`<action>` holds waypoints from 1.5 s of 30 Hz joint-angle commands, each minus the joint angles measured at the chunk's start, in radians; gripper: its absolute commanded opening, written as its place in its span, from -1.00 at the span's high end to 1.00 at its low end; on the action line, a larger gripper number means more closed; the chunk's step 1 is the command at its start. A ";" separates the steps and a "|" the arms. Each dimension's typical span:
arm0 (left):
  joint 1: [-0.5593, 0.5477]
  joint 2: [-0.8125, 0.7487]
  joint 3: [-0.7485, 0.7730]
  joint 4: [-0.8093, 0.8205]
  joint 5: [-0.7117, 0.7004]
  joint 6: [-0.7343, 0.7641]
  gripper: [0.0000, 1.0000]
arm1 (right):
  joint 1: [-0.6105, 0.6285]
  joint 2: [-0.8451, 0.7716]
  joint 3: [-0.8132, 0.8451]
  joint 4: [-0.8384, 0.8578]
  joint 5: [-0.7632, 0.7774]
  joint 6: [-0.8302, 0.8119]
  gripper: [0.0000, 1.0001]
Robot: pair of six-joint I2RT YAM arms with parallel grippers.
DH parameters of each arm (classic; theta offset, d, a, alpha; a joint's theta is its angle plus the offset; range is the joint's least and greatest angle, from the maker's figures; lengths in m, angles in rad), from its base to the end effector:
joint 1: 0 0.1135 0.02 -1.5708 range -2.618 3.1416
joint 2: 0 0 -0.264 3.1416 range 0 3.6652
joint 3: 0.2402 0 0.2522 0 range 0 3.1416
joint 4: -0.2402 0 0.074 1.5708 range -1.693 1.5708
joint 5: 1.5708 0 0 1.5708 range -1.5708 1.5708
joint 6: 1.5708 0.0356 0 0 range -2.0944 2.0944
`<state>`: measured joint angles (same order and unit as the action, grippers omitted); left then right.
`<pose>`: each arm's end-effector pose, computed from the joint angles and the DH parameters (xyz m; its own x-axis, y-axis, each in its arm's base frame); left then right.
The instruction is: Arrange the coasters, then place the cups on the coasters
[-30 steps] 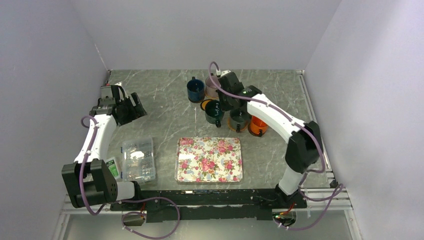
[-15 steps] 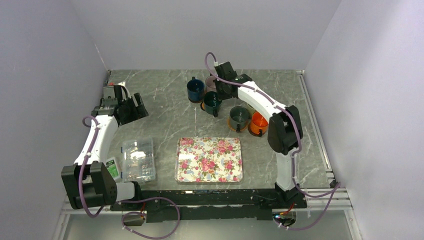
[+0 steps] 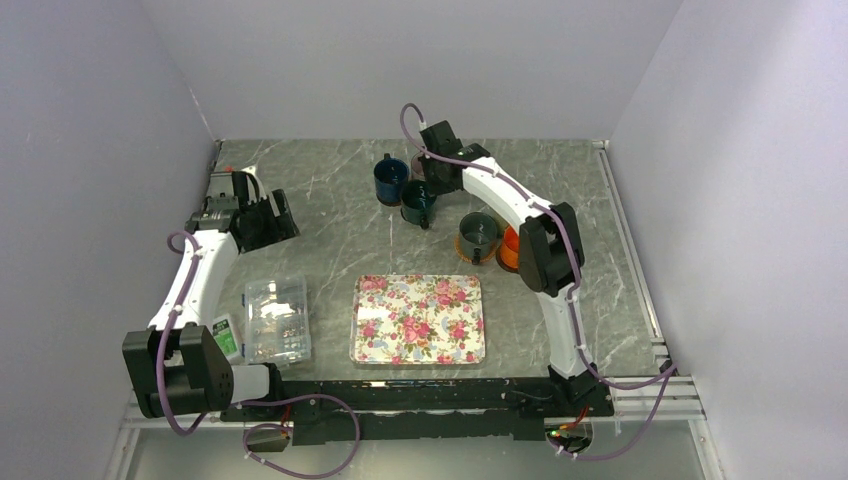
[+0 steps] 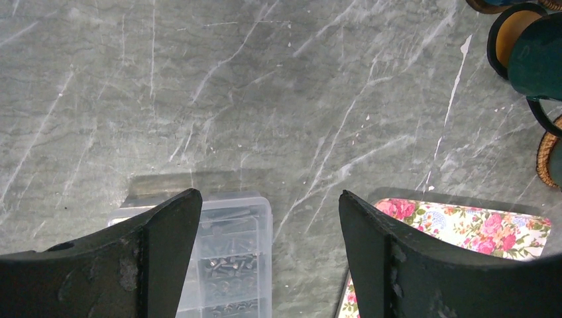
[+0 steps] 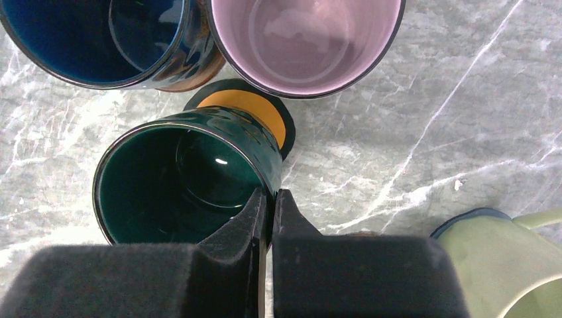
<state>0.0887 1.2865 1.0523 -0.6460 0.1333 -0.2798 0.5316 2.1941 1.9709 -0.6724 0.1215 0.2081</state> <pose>0.2671 0.0190 0.2842 -0.7370 -0.3403 -0.5839 -0.2154 0.9372 -0.2744 0.4285 0.2470 0.2468 -0.7488 -0.2024 -0.6311 -0.2894 0.9565 0.0366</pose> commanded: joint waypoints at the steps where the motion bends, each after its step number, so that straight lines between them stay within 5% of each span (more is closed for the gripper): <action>1: -0.007 -0.005 0.037 0.001 -0.005 0.015 -0.63 | -0.008 -0.003 0.082 0.045 0.005 -0.001 1.00; 45: -0.009 0.015 0.044 -0.007 0.011 0.022 -0.65 | -0.028 0.117 0.192 0.032 0.008 -0.023 1.00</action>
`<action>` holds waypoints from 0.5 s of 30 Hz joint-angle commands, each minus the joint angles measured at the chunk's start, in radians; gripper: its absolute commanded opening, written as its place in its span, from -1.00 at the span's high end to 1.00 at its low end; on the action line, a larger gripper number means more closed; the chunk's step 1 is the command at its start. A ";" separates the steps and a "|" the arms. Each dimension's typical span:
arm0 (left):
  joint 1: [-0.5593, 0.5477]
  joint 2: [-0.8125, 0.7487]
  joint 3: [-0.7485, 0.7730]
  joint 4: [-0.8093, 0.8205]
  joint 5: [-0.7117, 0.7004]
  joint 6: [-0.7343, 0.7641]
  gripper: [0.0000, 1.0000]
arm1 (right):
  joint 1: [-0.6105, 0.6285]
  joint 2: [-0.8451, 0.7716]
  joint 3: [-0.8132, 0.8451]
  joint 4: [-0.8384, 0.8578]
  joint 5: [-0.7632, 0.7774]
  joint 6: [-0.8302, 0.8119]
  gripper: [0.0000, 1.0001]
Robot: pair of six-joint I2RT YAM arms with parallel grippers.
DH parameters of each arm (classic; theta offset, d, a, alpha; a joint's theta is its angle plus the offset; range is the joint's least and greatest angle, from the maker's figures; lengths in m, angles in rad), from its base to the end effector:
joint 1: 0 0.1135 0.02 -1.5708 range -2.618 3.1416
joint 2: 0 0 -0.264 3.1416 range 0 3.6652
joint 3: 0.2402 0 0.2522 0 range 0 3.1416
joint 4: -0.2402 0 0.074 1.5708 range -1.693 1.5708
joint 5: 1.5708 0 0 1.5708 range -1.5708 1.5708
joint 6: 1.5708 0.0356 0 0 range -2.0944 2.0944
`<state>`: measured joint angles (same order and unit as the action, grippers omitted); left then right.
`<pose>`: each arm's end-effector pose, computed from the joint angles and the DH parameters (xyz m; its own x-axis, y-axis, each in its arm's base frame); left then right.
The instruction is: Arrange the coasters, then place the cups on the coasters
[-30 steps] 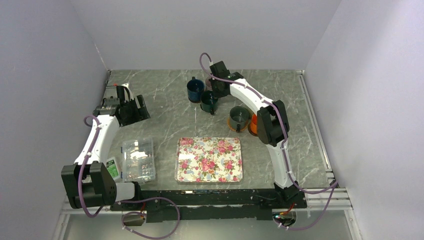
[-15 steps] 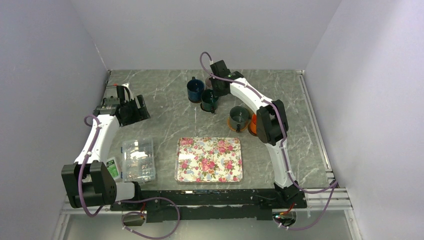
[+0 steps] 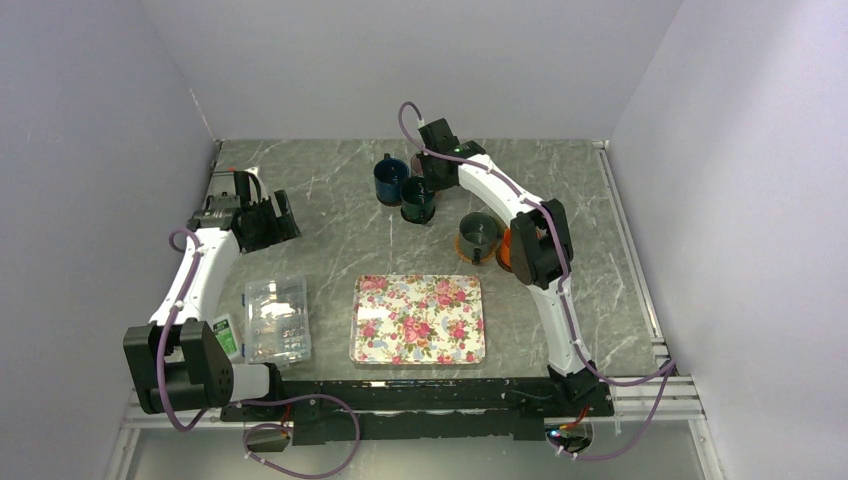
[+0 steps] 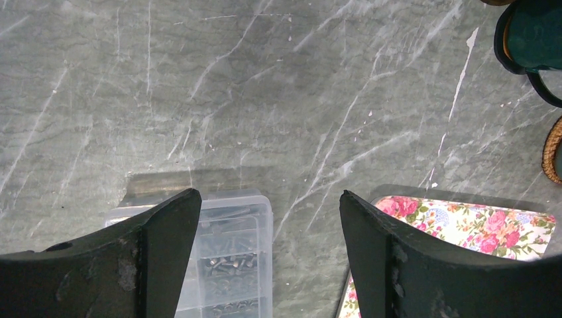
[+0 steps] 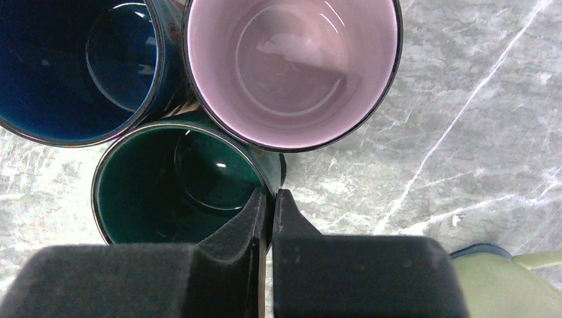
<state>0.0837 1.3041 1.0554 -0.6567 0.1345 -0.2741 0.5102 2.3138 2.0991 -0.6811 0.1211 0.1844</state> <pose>0.2695 0.0178 0.2801 -0.7546 -0.3325 -0.5658 -0.2125 0.9395 -0.2687 0.4550 0.2497 0.2290 -0.7465 -0.2092 -0.6316 -0.2869 0.9577 0.0219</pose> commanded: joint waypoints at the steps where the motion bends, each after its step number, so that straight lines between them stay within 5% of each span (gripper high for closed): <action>1: -0.004 -0.002 0.041 0.003 0.010 0.017 -0.65 | -0.007 -0.001 0.065 0.040 0.009 0.001 1.00; 15: -0.004 -0.005 0.041 0.004 0.016 0.023 -0.70 | -0.007 -0.034 0.046 0.043 0.012 0.000 0.34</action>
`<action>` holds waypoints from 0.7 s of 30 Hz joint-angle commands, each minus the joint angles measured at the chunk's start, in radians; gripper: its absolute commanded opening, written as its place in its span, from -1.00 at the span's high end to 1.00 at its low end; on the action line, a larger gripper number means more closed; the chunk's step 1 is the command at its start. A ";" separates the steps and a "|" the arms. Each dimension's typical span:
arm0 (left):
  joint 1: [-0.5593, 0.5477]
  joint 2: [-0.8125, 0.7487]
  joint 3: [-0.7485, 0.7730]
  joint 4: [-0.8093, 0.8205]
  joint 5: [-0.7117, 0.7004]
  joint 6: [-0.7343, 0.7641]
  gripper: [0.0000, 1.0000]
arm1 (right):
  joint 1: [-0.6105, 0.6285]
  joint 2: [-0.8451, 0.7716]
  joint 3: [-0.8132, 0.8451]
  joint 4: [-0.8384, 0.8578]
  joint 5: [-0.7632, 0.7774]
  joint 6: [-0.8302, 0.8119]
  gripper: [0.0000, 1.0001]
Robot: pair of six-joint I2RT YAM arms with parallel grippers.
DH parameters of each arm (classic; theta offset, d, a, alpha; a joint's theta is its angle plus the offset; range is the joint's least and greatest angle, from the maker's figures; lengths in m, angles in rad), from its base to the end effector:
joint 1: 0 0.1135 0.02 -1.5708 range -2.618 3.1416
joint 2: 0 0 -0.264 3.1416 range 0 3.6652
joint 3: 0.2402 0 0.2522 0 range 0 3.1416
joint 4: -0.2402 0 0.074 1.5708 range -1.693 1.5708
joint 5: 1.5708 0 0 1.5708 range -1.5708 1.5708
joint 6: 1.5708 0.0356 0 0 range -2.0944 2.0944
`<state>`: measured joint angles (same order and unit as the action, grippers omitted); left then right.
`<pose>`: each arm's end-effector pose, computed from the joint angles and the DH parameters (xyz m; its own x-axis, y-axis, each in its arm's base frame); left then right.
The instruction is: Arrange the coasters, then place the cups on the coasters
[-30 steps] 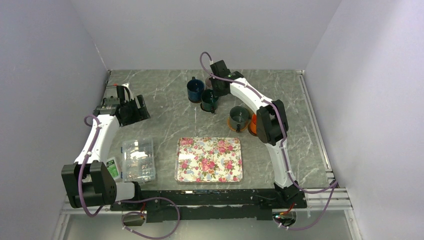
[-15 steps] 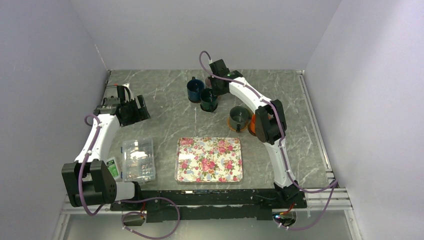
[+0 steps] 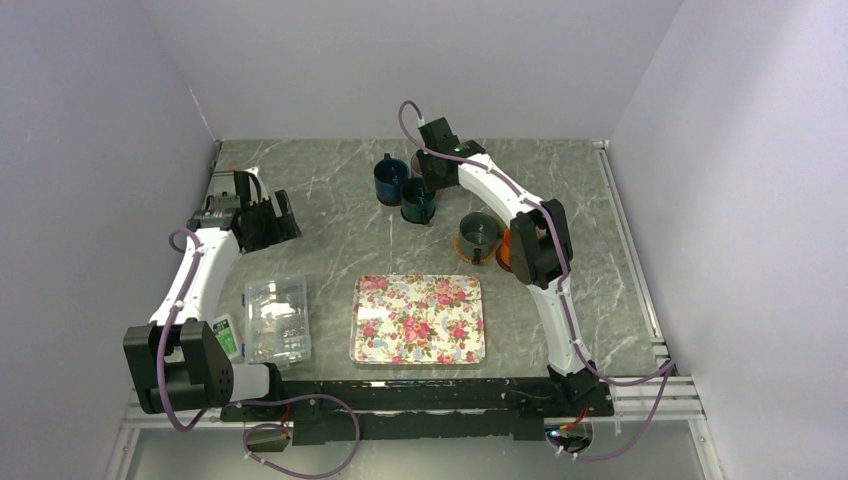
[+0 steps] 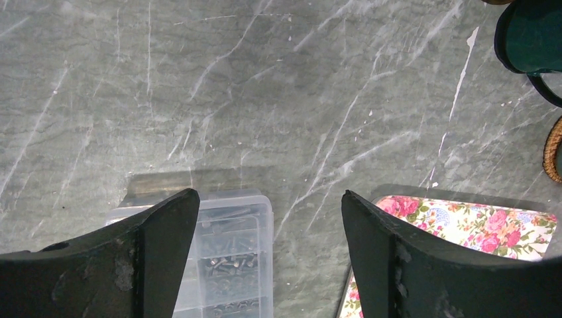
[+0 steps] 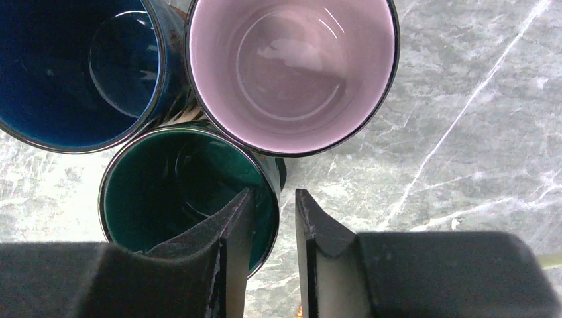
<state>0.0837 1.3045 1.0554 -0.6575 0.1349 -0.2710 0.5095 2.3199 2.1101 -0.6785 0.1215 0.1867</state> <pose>0.2695 0.0178 0.2799 -0.7560 -0.3296 -0.5656 -0.2103 0.9405 -0.2671 0.4568 0.2503 0.2296 -0.7431 -0.2041 -0.6372 -0.2844 0.9584 0.0247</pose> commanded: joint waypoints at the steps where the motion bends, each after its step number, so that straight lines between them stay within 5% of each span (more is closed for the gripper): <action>1: -0.004 -0.005 0.041 0.005 0.017 0.021 -0.70 | -0.006 -0.047 0.029 0.041 0.012 -0.003 0.31; 13: -0.004 -0.055 0.021 0.021 -0.038 0.040 -0.77 | -0.008 -0.263 -0.144 0.092 0.001 -0.044 -0.63; 21: -0.003 -0.143 -0.013 0.060 -0.208 0.048 -0.82 | -0.122 -0.526 -0.389 0.162 -0.091 -0.023 -0.83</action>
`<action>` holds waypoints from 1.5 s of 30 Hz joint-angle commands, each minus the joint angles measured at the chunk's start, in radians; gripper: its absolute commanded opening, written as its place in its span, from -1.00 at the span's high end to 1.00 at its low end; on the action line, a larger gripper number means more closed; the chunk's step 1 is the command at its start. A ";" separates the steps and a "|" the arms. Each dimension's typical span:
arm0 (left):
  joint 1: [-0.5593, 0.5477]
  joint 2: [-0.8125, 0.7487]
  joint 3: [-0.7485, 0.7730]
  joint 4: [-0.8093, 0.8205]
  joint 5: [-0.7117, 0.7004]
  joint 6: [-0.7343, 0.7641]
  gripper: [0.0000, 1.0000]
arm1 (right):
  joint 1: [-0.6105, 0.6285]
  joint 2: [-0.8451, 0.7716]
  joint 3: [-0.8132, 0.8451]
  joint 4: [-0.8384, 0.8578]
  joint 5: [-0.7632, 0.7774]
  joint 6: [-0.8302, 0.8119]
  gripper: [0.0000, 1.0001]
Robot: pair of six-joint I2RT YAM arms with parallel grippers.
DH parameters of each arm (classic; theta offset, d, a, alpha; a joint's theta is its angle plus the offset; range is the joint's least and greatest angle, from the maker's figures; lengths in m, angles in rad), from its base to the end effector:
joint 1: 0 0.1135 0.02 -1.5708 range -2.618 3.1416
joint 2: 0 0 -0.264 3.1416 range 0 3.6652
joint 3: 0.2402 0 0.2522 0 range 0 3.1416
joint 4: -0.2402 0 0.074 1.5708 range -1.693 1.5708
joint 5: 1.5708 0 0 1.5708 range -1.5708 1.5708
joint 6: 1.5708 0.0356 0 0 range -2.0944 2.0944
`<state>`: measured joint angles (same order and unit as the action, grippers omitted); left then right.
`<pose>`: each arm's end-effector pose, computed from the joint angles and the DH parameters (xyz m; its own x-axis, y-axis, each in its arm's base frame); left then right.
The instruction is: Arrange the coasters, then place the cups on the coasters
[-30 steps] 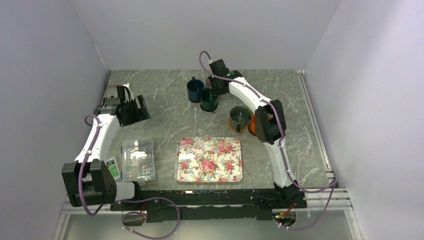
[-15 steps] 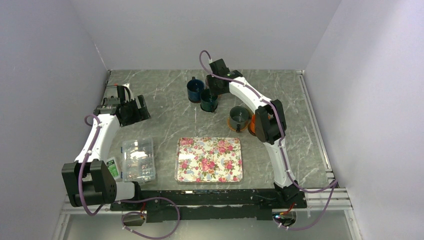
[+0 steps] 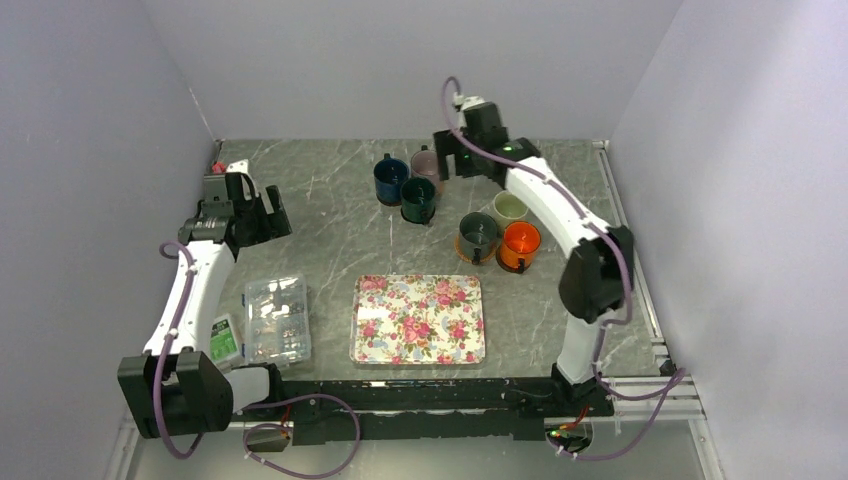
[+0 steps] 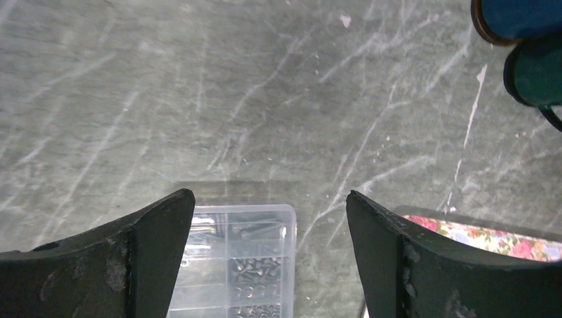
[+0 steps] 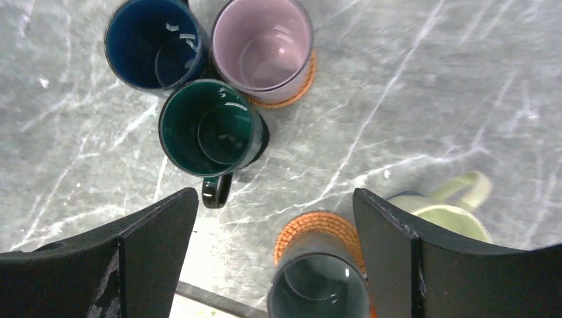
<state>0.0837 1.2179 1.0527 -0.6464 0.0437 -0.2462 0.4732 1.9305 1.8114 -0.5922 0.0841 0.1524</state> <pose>0.2549 0.0198 0.3007 -0.6880 -0.3021 -0.6599 -0.2281 0.9532 -0.1985 0.3985 0.2007 0.3196 -0.6347 -0.1550 -0.7571 -0.3047 0.9505 0.0608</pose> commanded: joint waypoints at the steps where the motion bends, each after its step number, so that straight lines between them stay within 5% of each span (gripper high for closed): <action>1: -0.002 -0.065 -0.015 0.055 -0.128 0.024 -0.83 | -0.113 -0.172 -0.131 0.090 -0.077 0.023 -0.85; 10: 0.004 -0.087 0.113 0.079 -0.138 0.016 -0.84 | -0.401 -0.524 -0.435 0.149 -0.075 0.051 -0.92; 18: 0.003 -0.147 0.229 0.174 -0.192 0.055 -0.85 | -0.415 -0.887 -0.757 0.400 0.072 -0.025 -0.95; 25: 0.002 -0.269 0.045 0.277 -0.169 0.100 -0.87 | -0.415 -1.094 -1.016 0.628 0.009 -0.070 -0.98; 28: 0.002 -0.290 -0.047 0.287 -0.161 0.090 -0.87 | -0.416 -1.135 -1.059 0.642 0.012 -0.057 -0.99; 45: -0.006 -0.307 -0.040 0.286 -0.175 0.081 -0.87 | -0.415 -1.257 -1.099 0.674 0.050 -0.056 -0.99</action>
<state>0.0834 0.9340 1.0023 -0.4076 -0.1261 -0.1696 0.0578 0.6861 0.7128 0.0322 0.1246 0.1043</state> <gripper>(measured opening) 0.932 0.994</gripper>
